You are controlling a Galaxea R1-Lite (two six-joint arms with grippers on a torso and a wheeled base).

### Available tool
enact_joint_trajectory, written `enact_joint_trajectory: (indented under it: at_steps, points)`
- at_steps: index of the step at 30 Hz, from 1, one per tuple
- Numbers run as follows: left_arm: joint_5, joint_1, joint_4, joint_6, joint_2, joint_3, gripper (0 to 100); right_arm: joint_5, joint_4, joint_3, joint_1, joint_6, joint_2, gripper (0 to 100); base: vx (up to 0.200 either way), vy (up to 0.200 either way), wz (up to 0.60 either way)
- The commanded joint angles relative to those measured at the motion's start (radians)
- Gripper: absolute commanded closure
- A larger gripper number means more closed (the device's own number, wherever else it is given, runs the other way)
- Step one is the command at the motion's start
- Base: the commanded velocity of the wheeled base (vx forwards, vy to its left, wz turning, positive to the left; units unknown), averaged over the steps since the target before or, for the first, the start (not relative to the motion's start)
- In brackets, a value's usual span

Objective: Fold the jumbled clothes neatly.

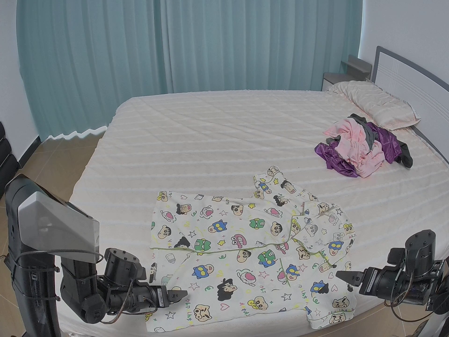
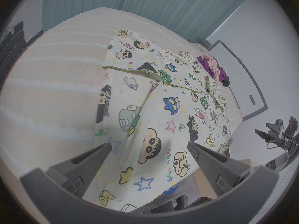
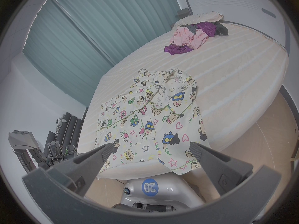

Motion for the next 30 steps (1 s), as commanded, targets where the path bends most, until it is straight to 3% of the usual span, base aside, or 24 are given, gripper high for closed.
enact_joint_trajectory:
  at_steps: [1, 5, 6, 11, 25, 30]
  points:
    - [0.003, -0.018, -0.001, 0.000, 0.026, -0.023, 0, 0.000, -0.001, 0.016, 0.001, 0.000, -0.001, 0, 0.000, 0.000, 0.00]
    - [0.037, -0.021, -0.001, -0.002, 0.032, -0.029, 0, 0.000, -0.001, 0.018, -0.001, 0.002, -0.001, 0, 0.000, 0.000, 0.00]
    - [0.057, -0.024, -0.001, -0.003, 0.030, -0.027, 100, 0.000, -0.001, 0.018, -0.001, 0.002, -0.001, 0, 0.000, 0.000, 0.00]
    - [0.153, -0.051, -0.001, -0.029, 0.024, -0.032, 100, 0.000, 0.001, 0.018, -0.001, 0.003, -0.001, 0, 0.000, 0.000, 0.00]
    - [0.239, -0.140, -0.002, -0.025, 0.012, -0.046, 100, 0.002, 0.002, 0.018, -0.001, 0.005, -0.001, 0, 0.000, 0.000, 0.00]
    - [0.262, -0.214, -0.001, -0.022, 0.012, -0.056, 100, 0.000, 0.002, 0.018, -0.001, 0.005, -0.001, 0, 0.000, 0.000, 0.00]
